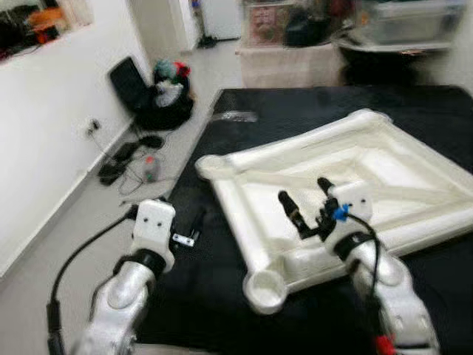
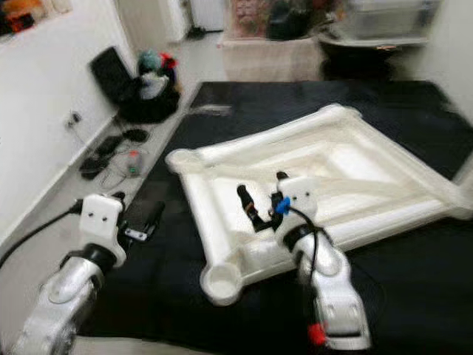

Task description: Building children table

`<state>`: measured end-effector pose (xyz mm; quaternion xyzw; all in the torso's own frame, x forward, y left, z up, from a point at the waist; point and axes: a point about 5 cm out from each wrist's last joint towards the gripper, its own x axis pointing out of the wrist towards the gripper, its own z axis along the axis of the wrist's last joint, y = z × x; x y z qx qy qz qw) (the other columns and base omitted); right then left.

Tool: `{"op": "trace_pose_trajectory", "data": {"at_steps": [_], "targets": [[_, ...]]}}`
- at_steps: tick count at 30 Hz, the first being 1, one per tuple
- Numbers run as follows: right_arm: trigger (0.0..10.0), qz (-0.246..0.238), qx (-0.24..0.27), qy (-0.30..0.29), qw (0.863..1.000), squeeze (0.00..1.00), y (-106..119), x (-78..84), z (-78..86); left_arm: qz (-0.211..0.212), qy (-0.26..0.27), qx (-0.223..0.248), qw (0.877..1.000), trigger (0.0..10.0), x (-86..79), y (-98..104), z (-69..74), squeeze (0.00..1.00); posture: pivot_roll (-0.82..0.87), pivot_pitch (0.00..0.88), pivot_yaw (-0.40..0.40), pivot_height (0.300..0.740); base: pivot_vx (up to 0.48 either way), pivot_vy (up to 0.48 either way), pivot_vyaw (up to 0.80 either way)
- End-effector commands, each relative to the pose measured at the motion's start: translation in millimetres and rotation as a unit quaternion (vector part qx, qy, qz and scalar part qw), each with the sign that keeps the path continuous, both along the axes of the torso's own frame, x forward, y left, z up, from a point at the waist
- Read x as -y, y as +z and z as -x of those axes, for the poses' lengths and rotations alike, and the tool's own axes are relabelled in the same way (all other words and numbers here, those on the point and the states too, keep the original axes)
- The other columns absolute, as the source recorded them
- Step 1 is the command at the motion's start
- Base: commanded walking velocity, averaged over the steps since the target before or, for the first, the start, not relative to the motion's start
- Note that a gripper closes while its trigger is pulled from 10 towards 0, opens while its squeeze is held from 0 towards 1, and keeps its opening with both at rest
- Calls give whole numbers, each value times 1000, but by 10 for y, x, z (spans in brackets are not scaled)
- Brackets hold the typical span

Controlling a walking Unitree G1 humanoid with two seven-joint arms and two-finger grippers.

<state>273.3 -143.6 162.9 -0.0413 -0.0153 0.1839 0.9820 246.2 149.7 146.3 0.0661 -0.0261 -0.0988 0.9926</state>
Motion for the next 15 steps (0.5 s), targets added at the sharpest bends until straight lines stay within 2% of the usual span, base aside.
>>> {"op": "trace_pose_trajectory", "data": {"at_steps": [1, 2, 6, 15], "targets": [[10000, 8, -4, -14, 1000, 0, -30, 59, -7, 1, -7, -3, 1000, 10000, 25, 2, 8, 0, -46, 37, 51, 740, 0, 480, 0], [10000, 12, -11, -9, 1000, 0, -48, 48, -6, 1, -9, -3, 1000, 10000, 22, 5, 12, 0, -47, 39, 52, 740, 0, 480, -400], [10000, -7, -26, -5, 1000, 0, -59, 38, 1, 5, -13, 0, 1000, 10000, 9, 25, 9, 0, -48, 42, 53, 740, 0, 0, -800], [10000, -8, -14, -11, 1000, 0, 22, 55, -36, 6, -27, -7, 1000, 10000, 45, -3, 8, 0, -51, 46, 54, 740, 0, 0, -800]]}}
